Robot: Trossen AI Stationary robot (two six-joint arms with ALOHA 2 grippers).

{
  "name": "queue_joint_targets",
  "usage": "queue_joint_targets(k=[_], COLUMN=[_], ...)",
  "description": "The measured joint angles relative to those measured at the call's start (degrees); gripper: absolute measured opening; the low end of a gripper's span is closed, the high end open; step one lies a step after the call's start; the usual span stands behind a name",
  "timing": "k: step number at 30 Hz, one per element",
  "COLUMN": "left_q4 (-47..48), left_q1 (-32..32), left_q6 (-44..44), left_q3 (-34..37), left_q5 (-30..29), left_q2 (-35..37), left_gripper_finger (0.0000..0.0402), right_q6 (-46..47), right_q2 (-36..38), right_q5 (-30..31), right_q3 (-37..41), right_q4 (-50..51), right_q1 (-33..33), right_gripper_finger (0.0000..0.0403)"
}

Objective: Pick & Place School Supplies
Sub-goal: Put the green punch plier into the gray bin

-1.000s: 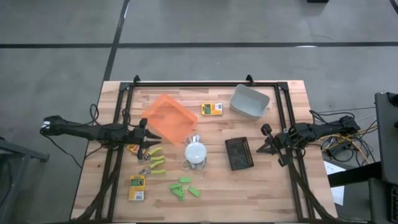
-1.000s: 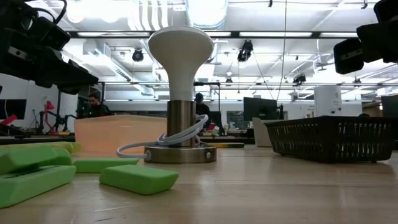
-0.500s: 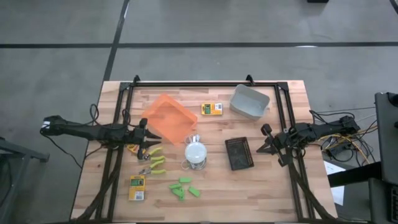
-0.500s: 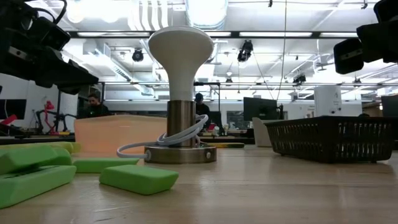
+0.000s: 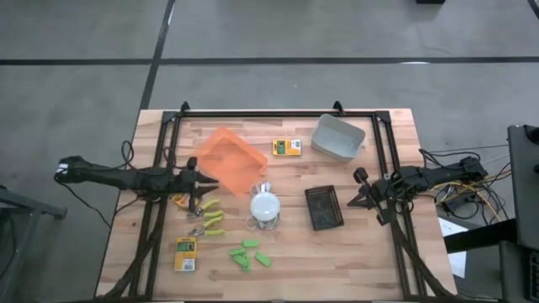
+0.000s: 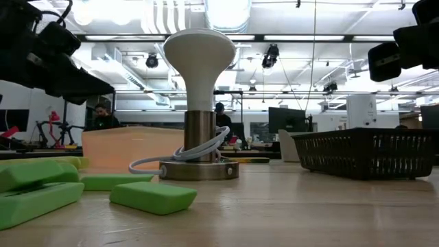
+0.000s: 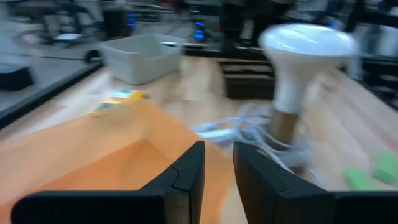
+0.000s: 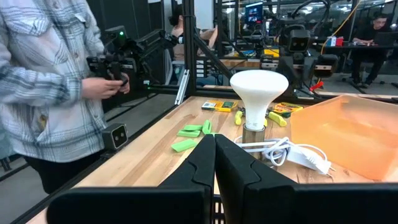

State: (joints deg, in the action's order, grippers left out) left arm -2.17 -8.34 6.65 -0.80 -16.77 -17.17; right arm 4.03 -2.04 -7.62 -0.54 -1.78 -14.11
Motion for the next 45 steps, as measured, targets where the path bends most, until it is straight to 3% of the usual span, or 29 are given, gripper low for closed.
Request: queue_joint_targets(k=[5,9,19,26,35,45], left_q4=[-1.09,-1.26,1.7,11.16,23.97,35.34], left_q1=[0.02,0.02,0.02,0.02,0.02,0.01], left_q6=[6.9,11.57,9.48,9.07,17.28,24.96], left_q3=[-0.02,-0.11,-2.74,-9.09,-19.82,-31.15], left_q5=[-8.16,-8.85,-10.18,-10.37,-10.36,-13.21], left_q2=[0.0,0.0,0.11,0.04,-0.14,-7.95], left_gripper_finger=[0.009,0.009,0.009,0.009,0.009,0.009], right_q6=[0.0,0.0,0.0,0.0,0.0,0.0], right_q2=[0.0,0.0,0.0,0.0,0.0,0.0], right_q5=[0.02,0.02,0.02,0.02,0.02,0.02], right_q3=[0.0,0.0,0.0,0.0,0.0,0.0], right_q4=[0.0,0.02,0.0,0.0,0.02,0.01], right_q1=[0.0,0.0,0.0,0.0,0.0,-0.01], right_gripper_finger=[0.0008,0.0008,0.0008,0.0008,0.0008,0.0008])
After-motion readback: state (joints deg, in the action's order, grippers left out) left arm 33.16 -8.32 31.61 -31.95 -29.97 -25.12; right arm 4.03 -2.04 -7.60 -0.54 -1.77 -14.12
